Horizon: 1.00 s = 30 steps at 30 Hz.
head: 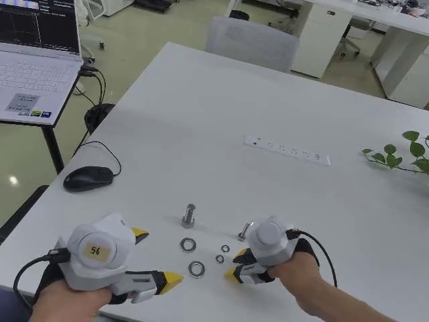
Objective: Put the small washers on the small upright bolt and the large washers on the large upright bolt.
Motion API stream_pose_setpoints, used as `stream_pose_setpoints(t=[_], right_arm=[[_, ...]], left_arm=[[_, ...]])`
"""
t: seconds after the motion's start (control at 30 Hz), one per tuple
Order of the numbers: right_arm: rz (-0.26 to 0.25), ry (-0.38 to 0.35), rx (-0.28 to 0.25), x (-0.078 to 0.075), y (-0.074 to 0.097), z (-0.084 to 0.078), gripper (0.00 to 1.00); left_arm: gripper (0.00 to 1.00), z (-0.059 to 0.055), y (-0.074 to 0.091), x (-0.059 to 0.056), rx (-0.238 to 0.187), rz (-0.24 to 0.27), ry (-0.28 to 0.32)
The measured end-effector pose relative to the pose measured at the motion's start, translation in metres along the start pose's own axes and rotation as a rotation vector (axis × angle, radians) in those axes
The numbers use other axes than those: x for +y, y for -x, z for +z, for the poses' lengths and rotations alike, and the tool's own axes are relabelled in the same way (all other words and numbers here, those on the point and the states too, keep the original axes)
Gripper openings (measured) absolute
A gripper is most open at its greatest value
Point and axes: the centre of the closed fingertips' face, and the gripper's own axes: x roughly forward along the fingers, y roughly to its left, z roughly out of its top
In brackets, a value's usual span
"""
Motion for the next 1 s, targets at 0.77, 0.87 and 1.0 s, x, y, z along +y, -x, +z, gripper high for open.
stream_pose_setpoints(t=[0.77, 0.87, 1.0], right_arm=[[0.08, 0.36, 0.129, -0.007, -0.014, 0.016, 0.22], [0.097, 0.404, 0.144, -0.006, -0.013, 0.018, 0.22], [0.114, 0.446, 0.16, -0.005, -0.014, 0.018, 0.22]], left_arm=[[0.63, -0.002, 0.0, 0.004, 0.005, 0.006, 0.006], [0.63, -0.002, 0.001, 0.005, 0.005, 0.007, 0.004], [0.63, 0.0, 0.0, 0.005, 0.002, 0.007, 0.001]])
